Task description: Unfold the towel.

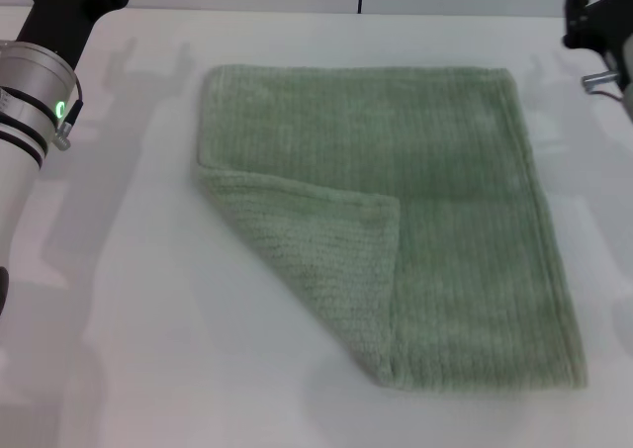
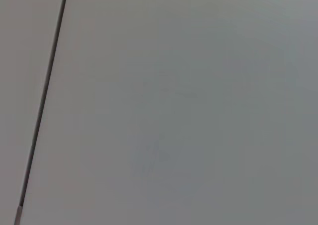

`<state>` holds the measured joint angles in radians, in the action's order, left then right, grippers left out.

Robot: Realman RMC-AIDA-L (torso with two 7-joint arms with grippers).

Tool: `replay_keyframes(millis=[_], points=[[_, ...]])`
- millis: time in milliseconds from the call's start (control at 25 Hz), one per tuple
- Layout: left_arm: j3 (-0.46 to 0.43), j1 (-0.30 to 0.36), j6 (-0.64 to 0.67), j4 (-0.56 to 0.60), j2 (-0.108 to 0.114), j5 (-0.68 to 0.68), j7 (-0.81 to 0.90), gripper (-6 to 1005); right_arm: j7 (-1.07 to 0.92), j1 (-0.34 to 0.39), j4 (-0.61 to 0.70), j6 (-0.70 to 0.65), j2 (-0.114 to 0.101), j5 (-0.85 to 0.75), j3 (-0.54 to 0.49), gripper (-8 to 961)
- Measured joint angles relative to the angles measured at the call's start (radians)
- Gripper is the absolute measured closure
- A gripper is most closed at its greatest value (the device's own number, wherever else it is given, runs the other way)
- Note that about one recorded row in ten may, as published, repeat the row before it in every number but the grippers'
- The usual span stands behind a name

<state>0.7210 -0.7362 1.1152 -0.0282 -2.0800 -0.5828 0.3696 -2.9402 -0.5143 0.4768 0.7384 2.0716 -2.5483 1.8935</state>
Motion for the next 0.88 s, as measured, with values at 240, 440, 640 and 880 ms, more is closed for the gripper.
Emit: replay_keyframes(millis=[240, 440, 640, 880], points=[[0.0, 0.003, -0.004, 0.002, 0.002, 0.0, -0.009, 200, 0.111, 0.045, 0.283, -0.456, 0.0, -0.05, -0.086, 740], [0.0, 0.003, -0.006, 0.003, 0.002, 0.001, -0.023, 200, 0.147, 0.07, 0.463, -0.729, 0.003, -0.051, -0.15, 888], [0.0, 0.003, -0.007, 0.004, 0.003, 0.001, -0.027, 200, 0.143, 0.082, 0.636, -1.057, 0.003, -0.048, -0.245, 935], [-0.002, 0.007, -0.008, 0.004, 0.003, 0.002, -0.028, 201, 0.122, 0.066, 0.764, -1.4, 0.004, -0.043, -0.359, 932]])
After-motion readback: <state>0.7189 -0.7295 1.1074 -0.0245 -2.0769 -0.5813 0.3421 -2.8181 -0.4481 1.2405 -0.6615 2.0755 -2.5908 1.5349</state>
